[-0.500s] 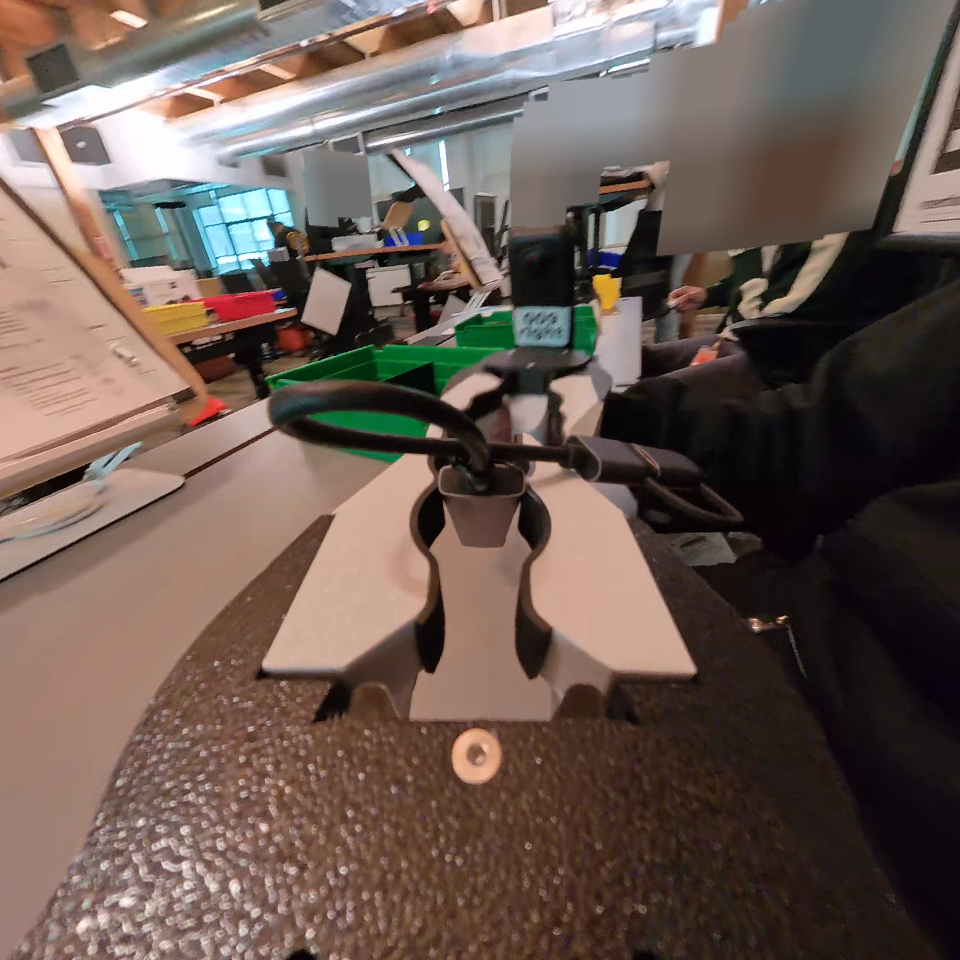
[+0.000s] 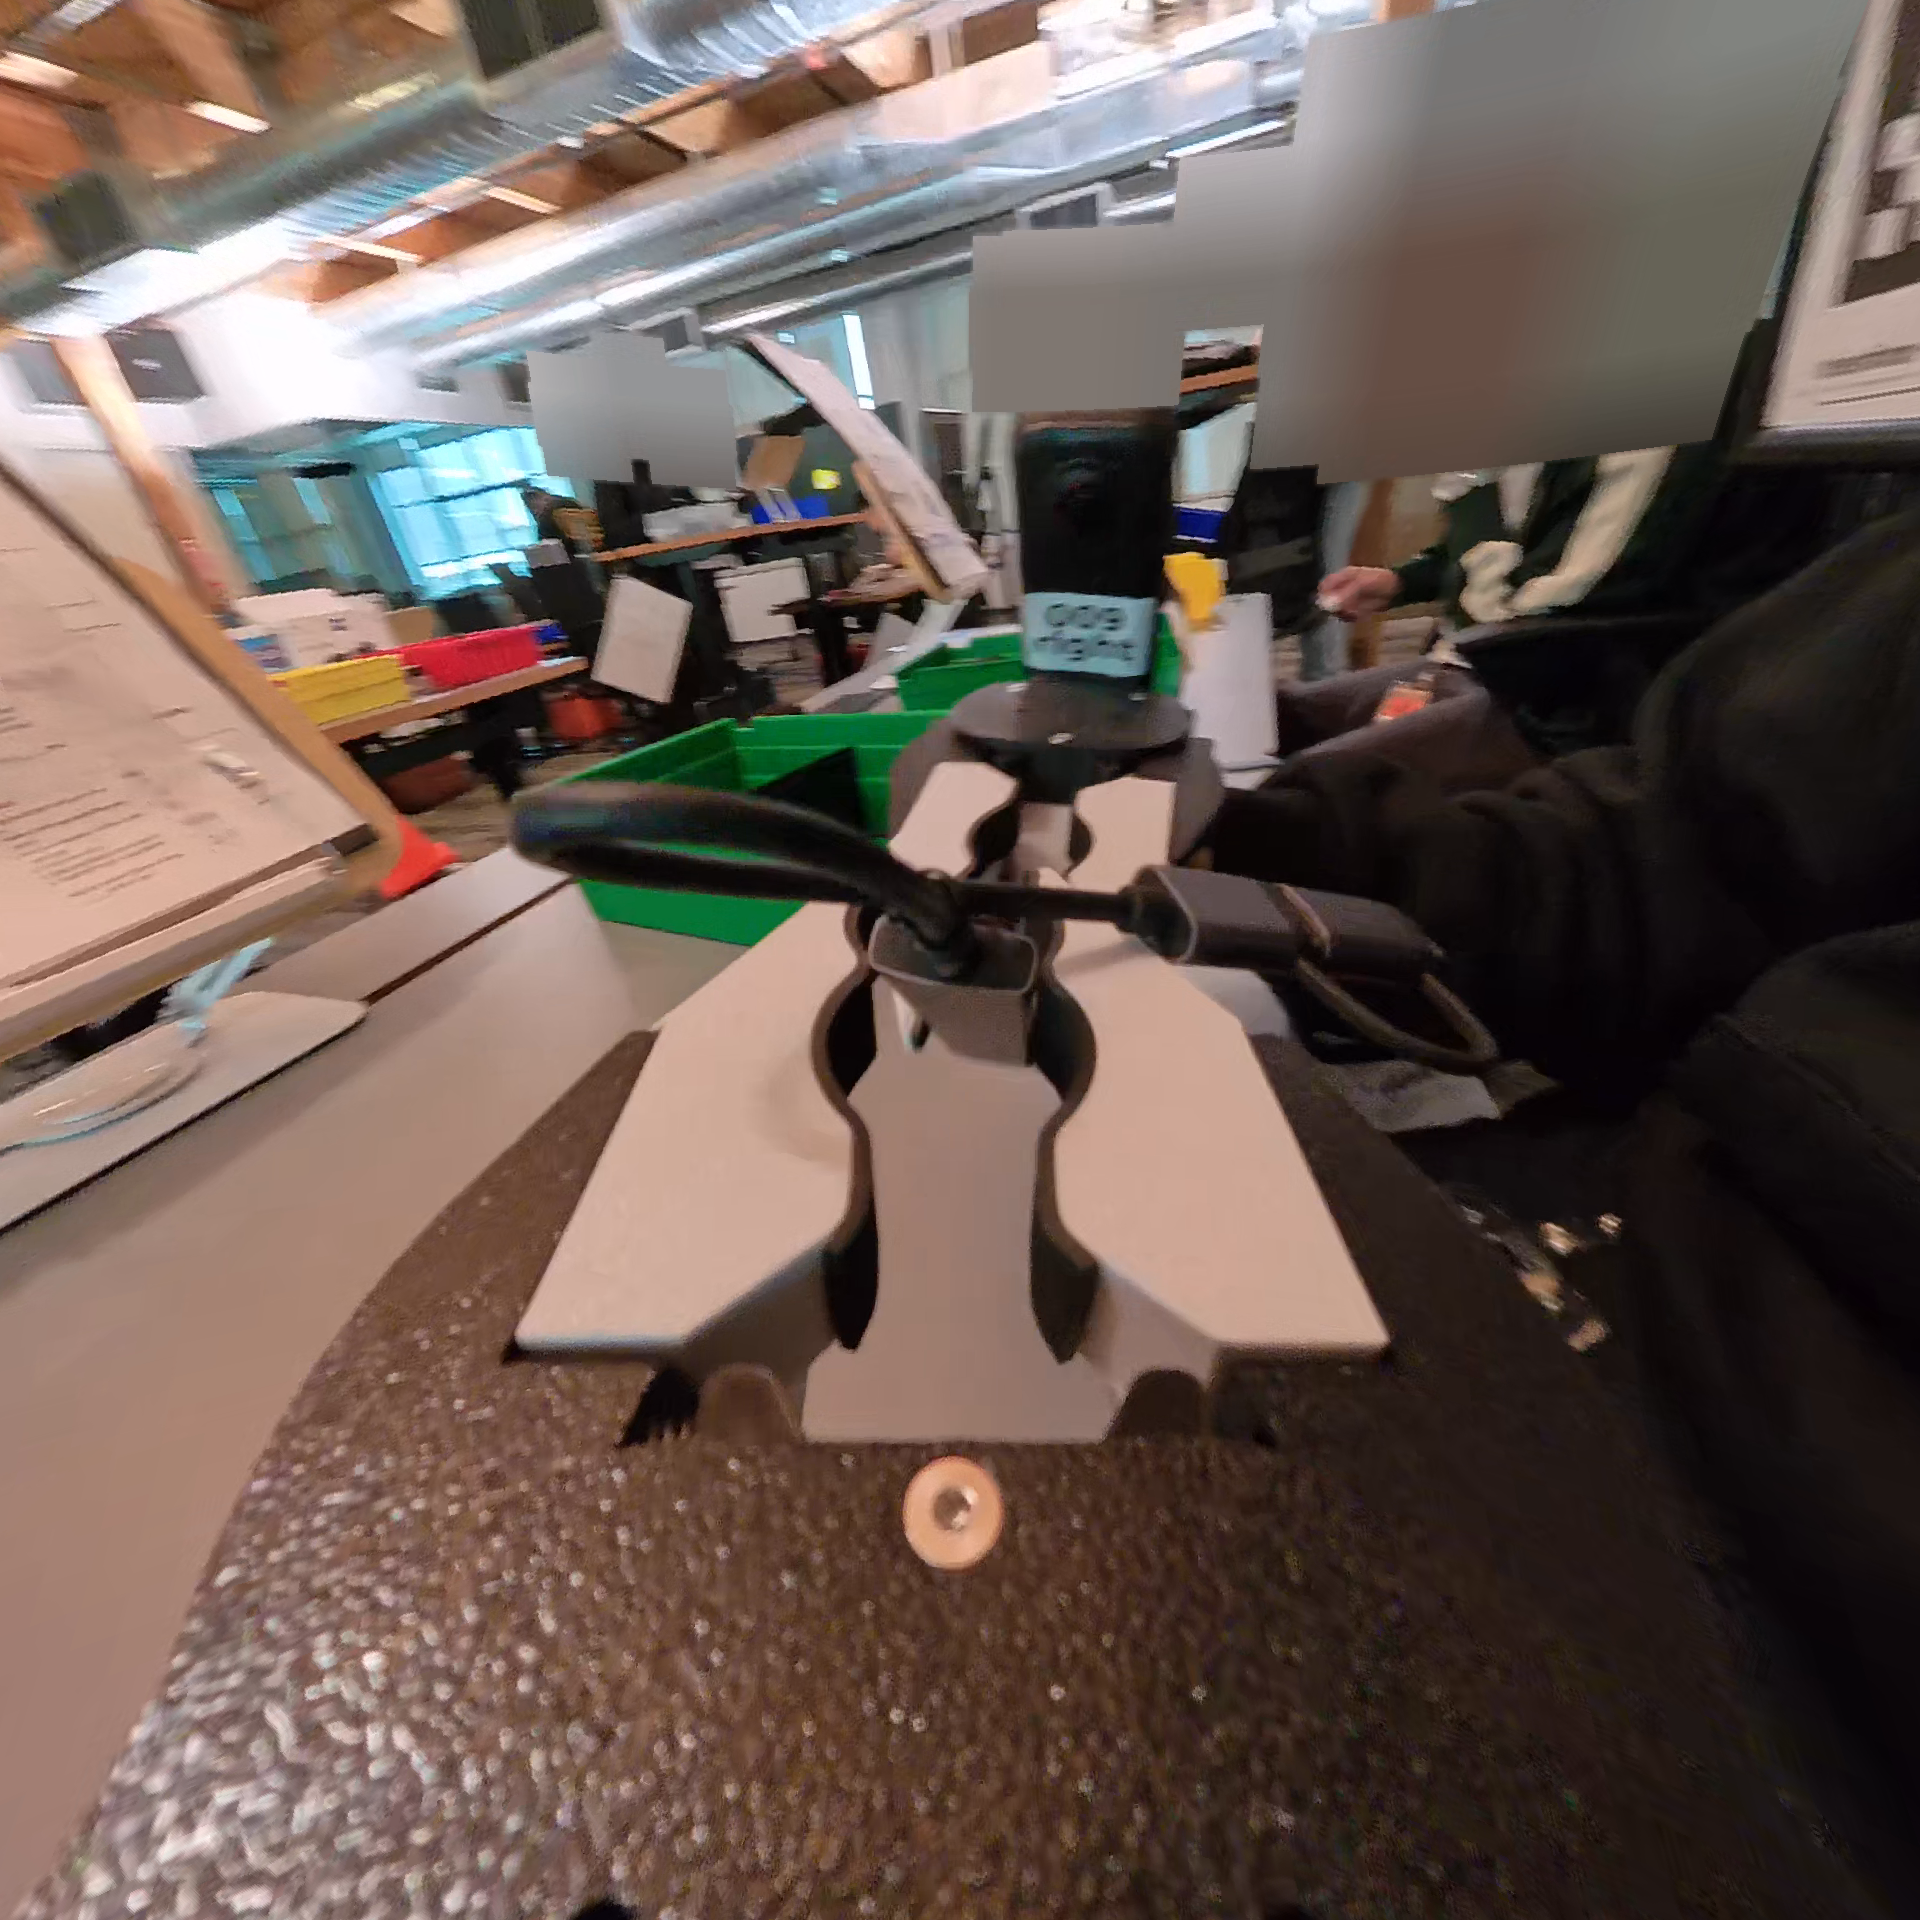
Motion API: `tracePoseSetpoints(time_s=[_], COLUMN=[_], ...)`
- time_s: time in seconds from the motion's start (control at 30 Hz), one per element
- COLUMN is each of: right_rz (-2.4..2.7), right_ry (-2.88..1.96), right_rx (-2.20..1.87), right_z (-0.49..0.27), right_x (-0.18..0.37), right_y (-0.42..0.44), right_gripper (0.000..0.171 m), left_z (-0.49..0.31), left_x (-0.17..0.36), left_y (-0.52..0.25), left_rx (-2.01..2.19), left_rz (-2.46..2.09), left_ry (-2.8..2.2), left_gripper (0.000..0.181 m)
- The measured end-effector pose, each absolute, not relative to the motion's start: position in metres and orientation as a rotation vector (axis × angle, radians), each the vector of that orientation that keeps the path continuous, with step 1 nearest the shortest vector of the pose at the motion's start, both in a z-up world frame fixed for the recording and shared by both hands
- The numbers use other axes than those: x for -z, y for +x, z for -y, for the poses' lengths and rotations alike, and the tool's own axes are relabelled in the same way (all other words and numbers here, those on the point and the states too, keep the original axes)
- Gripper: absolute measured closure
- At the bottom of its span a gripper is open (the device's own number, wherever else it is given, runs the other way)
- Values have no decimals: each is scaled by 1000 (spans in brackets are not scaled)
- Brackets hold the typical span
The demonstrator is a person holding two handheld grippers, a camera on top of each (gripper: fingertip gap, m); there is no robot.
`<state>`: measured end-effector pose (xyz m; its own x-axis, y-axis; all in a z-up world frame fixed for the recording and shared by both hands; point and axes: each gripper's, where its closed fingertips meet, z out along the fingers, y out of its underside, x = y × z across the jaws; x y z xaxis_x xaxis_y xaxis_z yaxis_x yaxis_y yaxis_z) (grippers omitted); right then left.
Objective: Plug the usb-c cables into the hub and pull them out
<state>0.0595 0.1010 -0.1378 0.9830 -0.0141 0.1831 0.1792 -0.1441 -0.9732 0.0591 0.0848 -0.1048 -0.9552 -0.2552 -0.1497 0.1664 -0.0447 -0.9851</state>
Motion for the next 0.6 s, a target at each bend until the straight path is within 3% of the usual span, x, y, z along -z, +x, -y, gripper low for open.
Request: tracePoseSetpoints(time_s=[0.1, 0.23, 0.43, 0.6], right_rz=[-19, -233, -459, -429], right_ry=[-1672, -1611, -1936, -2267], right_rx=[366, 721, 1541, 1583], right_z=[-69, 14, 200, 271], right_x=[119, 81, 47, 68], right_y=[96, 149, 253, 325], right_gripper=[151, 150, 150, 150], left_z=[-91, -95, -97, -98], left_x=[110, 146, 167, 168], left_y=[78, 94, 106, 116], left_rx=[1977, 1697, 1521, 1521], left_rz=[-1918, -2122, -2214, -2211], left_ry=[-220, -290, -302, -338], left_gripper=[124, 103, 100, 105])
